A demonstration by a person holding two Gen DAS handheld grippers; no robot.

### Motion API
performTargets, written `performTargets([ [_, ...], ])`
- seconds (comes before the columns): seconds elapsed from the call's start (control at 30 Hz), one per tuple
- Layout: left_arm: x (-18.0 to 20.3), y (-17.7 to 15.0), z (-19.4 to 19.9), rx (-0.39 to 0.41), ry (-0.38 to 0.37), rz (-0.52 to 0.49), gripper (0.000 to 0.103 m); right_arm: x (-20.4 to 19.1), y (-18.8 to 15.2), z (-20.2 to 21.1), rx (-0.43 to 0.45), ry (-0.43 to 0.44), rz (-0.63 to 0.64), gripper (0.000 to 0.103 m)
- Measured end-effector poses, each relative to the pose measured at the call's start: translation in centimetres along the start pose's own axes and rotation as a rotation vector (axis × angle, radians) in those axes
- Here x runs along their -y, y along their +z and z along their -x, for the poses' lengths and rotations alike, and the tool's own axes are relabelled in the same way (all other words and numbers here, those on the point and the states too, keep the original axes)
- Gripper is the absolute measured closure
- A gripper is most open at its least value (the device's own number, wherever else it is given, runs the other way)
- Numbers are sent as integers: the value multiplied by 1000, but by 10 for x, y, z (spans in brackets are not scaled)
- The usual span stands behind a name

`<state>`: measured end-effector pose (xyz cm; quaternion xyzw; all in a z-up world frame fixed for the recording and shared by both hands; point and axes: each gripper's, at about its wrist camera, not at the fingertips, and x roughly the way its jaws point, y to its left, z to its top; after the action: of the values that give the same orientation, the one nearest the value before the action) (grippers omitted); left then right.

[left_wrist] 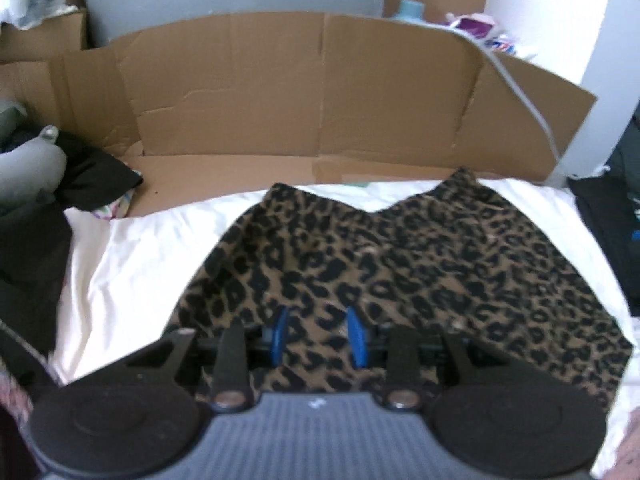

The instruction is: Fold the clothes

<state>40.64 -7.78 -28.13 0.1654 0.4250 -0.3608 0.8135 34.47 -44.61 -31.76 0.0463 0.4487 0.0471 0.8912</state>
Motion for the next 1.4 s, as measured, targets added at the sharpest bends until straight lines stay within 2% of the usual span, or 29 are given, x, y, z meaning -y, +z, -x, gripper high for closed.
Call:
performTargets([
  [0.13,19,-11,29,9,-23,0,69,4,-19,28,25,8,-7,51],
  [0.27,50,-27,65,94,-50,-44,68,0,-37,43,55,14,-4,51],
  [0.33,65,-38,77,111,-74,-48,68,-3,-48,54,98,4,2,51],
  [0.43,81,-54,88,114,-105,-30,68,5,-68,68,169,8,-69,51],
  [0.53,89,-70,90,120,-89,5,67,12,-89,65,169,23,-133,51],
  [0.57,92,-77,89,107,-90,18,67,13,-95,63,159,29,-138,51],
  [0.67,109,-100,80,30,-120,-60,67,15,-113,54,123,29,-173,51],
  [0.73,116,-114,72,-3,-111,-50,67,17,-123,47,94,37,-208,51],
  [0.8,119,-127,61,-52,-163,-12,67,17,-131,42,75,28,-218,51],
  [0.87,127,-135,51,-89,-184,-38,67,17,-136,38,60,21,-223,51],
  [1.03,144,-144,39,-90,-137,-120,64,18,-144,34,41,21,-233,51],
  [1.2,153,-155,18,-185,-32,-162,63,14,-146,33,28,25,-215,51],
  [1.3,148,-158,8,-237,-14,-116,62,13,-144,29,13,21,-205,51],
  [1.4,151,-159,2,-288,3,-141,62,15,-143,26,20,28,-255,51],
])
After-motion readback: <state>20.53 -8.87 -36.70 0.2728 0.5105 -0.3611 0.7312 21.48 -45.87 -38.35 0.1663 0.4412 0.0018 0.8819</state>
